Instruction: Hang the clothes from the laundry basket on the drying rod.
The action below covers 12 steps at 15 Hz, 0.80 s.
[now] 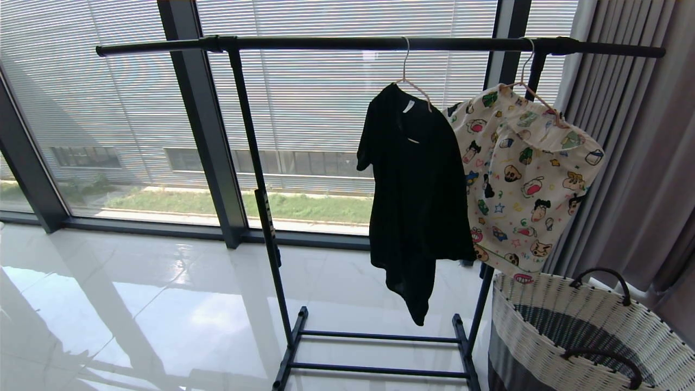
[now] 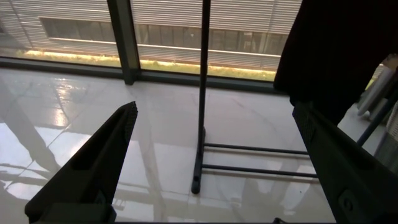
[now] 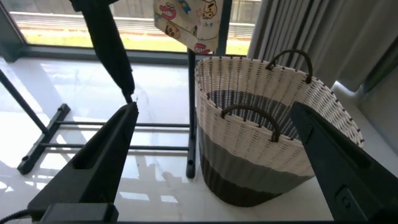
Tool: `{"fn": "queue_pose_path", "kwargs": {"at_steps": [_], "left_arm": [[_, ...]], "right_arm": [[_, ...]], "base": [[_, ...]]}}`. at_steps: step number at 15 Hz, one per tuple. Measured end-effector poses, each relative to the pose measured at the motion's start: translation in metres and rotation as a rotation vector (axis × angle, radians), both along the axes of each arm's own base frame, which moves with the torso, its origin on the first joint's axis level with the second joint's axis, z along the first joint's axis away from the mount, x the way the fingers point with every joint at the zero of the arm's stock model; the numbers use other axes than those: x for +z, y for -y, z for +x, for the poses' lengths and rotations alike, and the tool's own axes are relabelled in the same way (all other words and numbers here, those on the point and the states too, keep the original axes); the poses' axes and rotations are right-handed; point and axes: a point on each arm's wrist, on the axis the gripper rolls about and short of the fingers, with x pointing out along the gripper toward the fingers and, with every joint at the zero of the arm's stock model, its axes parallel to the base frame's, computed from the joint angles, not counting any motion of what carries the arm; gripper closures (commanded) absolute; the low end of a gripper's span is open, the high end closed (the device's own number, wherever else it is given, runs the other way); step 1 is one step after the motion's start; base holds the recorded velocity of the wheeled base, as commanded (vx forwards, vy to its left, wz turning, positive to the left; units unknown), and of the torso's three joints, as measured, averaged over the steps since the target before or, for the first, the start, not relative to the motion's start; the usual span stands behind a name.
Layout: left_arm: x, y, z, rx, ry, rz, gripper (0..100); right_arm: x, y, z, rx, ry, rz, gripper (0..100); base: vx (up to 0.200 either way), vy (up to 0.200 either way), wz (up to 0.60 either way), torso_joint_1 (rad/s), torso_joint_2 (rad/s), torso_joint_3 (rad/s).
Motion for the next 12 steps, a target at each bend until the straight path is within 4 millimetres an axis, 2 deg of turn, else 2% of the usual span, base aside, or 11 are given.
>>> {"fn": "queue_pose_path", "kwargs": {"at_steps": [4, 12], "left_arm": [[0.0, 0.0008, -0.0033, 0.048, 0.05, -0.009, 0], [-0.0005, 0.001, -0.0056, 0.061, 0.081, -0.013, 0]], "right_arm": [[-0.0011, -0.0017, -0.0049, -0.12, 0.06, 0.016, 0], [-0.0019, -0.002, -0.0077, -0.139, 0.098, 0.029, 0]], "base": [[0.0, 0.0, 0.0, 0.0, 0.0, 0.0], [0.0, 0.0, 0.0, 0.0, 0.0, 0.0]]}}
